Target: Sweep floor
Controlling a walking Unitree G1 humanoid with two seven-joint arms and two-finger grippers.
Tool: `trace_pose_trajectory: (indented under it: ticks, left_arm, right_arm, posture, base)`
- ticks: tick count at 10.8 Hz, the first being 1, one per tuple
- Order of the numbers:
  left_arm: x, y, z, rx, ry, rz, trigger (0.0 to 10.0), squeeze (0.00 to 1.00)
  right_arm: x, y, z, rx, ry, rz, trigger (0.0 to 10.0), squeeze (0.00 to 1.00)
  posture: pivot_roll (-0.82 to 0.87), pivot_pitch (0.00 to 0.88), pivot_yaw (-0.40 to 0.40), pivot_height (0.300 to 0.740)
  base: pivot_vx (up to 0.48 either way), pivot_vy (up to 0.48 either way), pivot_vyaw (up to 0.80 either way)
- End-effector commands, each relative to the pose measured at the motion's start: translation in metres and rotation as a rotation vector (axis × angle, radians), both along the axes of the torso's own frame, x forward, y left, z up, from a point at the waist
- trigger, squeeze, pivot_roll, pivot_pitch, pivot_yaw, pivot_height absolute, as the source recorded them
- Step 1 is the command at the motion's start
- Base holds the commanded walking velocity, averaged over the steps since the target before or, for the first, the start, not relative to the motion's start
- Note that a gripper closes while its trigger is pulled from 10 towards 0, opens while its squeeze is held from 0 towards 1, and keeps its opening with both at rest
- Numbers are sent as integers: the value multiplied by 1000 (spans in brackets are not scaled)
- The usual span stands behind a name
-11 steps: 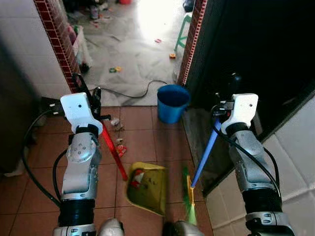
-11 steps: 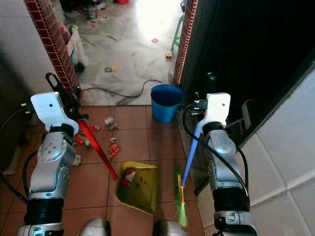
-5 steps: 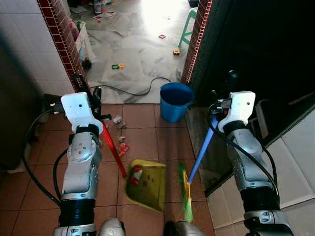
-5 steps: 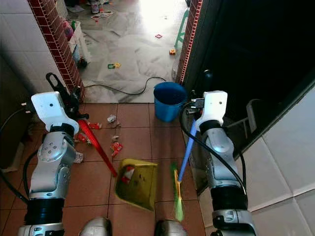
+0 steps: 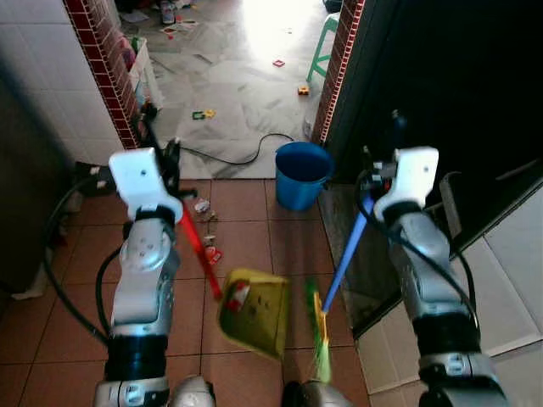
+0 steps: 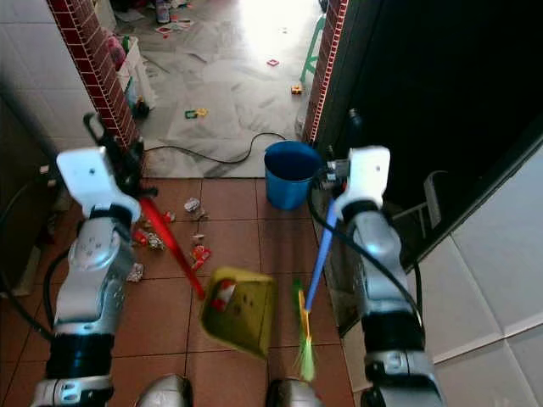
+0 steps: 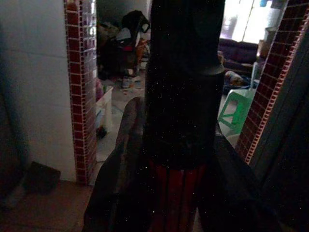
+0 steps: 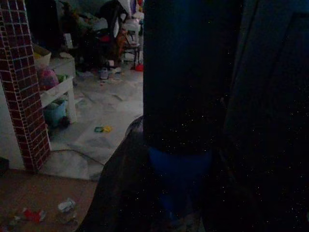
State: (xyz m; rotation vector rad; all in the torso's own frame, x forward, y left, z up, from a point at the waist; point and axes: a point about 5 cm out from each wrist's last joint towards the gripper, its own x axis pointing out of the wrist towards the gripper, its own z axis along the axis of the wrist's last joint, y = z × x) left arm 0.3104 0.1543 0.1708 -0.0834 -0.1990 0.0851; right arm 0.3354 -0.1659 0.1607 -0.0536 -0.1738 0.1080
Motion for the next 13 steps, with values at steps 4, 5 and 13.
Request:
trace_pose_trajectory:
  ticks: [4,5,13]
  left_arm:
    - [-1,1,22,-3,-85,1,10000,0]
    - [-2,1,22,-8,-93,4,10000,0]
    - [17,15,80,-61,-274,61,10000,0]
  right_arm:
    - [-6,3,6,1,-52,-20,10000,0]
    - [-7,0,3,-2,-42,-31,10000,0]
    - [-12,-11,-6,-30,-16,-56,10000,0]
  posture:
    - [9,41,-13,740]
    - [8,37,-14,740]
    - [-13,26,-22,740]
  base:
    - [0,0,0]
    - [0,0,0]
    - [401,0,0]
